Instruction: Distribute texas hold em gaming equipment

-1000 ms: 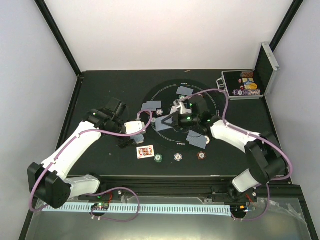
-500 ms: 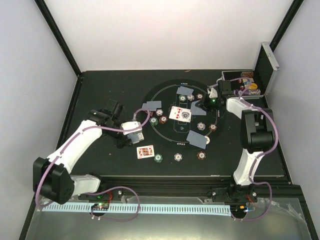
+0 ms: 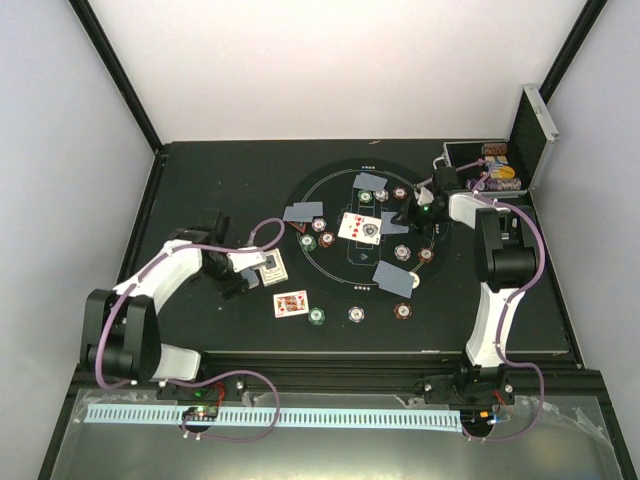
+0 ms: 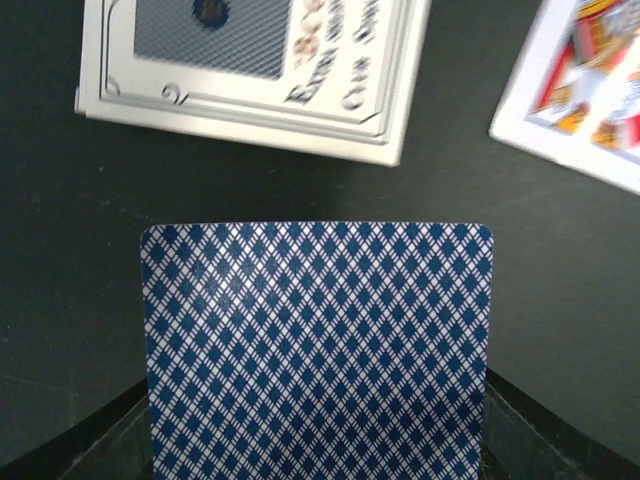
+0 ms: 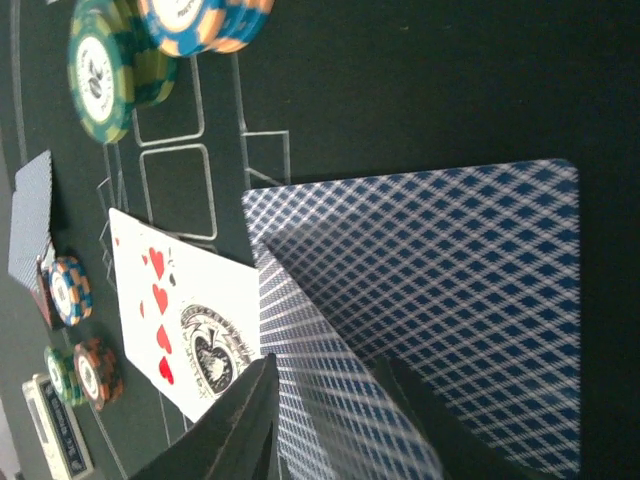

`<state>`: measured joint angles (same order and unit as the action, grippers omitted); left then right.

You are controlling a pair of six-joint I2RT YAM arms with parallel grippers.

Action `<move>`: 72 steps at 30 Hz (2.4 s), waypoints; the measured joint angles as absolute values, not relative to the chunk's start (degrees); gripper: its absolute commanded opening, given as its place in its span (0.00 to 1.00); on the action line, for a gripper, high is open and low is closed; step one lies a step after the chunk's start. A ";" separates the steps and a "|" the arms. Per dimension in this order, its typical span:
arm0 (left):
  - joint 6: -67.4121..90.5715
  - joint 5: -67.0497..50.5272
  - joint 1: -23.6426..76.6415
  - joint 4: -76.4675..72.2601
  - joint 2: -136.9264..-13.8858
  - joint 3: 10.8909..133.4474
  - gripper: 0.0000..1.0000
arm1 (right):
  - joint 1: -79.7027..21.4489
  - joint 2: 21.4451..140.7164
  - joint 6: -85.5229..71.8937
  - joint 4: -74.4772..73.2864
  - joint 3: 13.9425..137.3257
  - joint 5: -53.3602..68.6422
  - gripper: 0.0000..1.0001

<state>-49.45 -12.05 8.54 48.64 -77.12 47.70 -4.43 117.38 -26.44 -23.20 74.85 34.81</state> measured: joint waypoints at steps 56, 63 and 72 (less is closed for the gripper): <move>-10.90 -7.64 2.96 -20.45 -70.89 23.53 0.99 | -4.40 57.36 -16.47 6.68 25.61 -32.97 1.00; -7.79 -2.35 2.94 -46.22 -78.70 15.75 0.99 | -4.40 63.75 -11.46 35.68 11.22 -30.15 1.00; -5.06 3.77 2.94 -54.04 -79.61 15.11 0.99 | -4.29 80.05 -4.49 56.34 11.88 -19.11 1.00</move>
<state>-5.06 3.77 2.94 -54.04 -79.61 15.11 -4.29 80.05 -4.49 56.34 11.88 -19.11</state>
